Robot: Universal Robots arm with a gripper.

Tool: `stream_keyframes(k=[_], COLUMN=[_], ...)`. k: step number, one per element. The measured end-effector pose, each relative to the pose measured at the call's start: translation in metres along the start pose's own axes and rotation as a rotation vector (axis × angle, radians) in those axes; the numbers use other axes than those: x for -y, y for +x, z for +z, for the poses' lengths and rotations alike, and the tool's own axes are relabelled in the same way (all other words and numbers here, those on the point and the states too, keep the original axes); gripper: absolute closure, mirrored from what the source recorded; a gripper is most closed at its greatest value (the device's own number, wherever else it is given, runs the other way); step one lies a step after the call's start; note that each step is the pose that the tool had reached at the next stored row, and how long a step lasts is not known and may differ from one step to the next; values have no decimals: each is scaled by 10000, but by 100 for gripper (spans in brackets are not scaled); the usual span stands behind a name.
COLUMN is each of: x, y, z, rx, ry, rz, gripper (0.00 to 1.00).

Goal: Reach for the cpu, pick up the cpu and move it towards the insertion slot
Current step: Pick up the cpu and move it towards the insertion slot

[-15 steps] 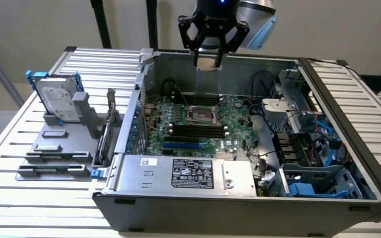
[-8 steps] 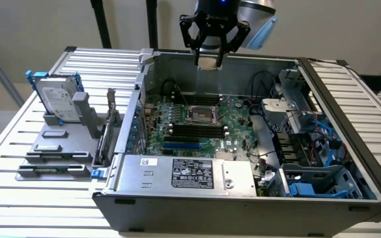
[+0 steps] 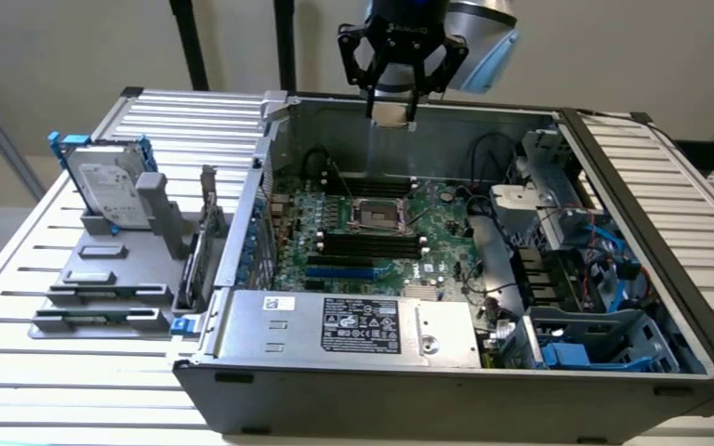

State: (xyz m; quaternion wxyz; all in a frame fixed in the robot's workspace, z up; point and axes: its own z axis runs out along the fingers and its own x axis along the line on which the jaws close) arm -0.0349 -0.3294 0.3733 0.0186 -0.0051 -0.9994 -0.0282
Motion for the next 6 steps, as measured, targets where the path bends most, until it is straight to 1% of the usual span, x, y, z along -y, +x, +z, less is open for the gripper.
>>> stream_keyframes(k=[6], x=[0], y=[0], z=[0], rx=[0], ry=[-1], rz=[1], gripper=[46])
